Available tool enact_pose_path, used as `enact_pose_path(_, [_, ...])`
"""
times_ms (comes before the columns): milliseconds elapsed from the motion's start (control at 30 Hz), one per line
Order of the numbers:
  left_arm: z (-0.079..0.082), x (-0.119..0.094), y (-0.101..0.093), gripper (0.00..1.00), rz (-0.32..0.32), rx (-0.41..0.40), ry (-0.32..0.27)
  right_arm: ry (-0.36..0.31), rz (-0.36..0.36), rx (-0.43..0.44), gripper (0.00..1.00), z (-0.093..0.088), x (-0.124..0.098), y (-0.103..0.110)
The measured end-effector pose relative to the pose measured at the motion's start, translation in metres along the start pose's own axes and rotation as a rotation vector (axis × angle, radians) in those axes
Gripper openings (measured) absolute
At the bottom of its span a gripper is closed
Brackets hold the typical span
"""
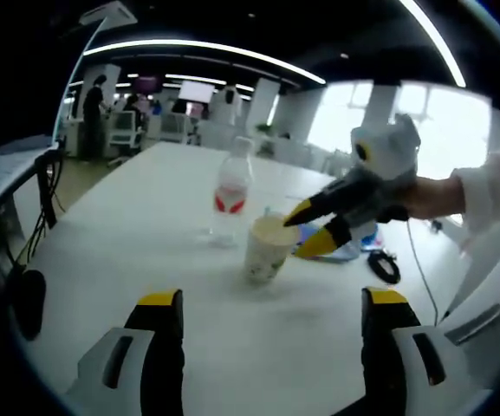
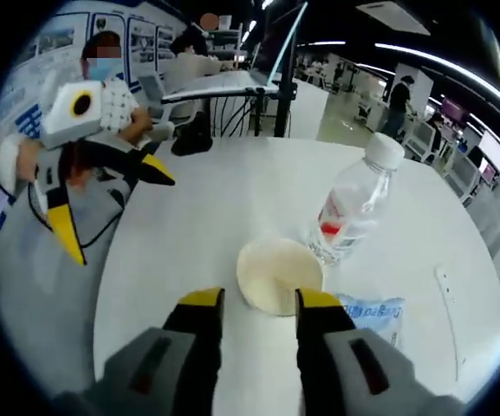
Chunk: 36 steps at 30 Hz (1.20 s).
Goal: Arrange the tabletop items into an orderly group along one side of the table until the central work area is clear of visible clutter.
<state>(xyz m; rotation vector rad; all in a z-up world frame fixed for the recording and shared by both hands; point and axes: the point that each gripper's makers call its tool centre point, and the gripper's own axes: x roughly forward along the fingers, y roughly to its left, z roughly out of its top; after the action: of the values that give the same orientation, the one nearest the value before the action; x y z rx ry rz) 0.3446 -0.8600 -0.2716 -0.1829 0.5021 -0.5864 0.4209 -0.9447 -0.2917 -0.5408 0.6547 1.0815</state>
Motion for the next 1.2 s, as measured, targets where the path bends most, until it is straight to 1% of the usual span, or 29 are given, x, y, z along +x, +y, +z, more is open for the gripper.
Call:
enact_pose_path(133, [-0.003,0.001,-0.001,0.80,0.000,0.003,0.017,-0.009,-0.018,0.023,0.30,-0.005,-0.010,-0.005])
enact_pose_path(367, [-0.005,0.002,-0.001,0.80,0.007,0.016,0.027,-0.015,-0.047,0.073,0.30,-0.023,-0.028,-0.010])
enact_pose_path(567, [-0.006,0.003,-0.001,0.80,0.011,0.016,0.035,-0.016,-0.064,0.105,0.30,-0.036,-0.039,-0.010])
enact_pose_path(733, [-0.009,0.004,-0.001,0.80,0.012,0.020,0.051,-0.014,-0.082,0.149,0.30,-0.049,-0.048,-0.013])
enact_pose_path(833, [-0.010,0.004,-0.003,0.80,0.008,0.028,0.056,-0.014,-0.089,0.162,0.30,-0.052,-0.050,-0.014])
enact_pose_path(1200, [-0.011,0.005,-0.003,0.80,0.002,0.040,0.063,-0.028,-0.099,0.173,0.30,-0.049,-0.054,-0.016])
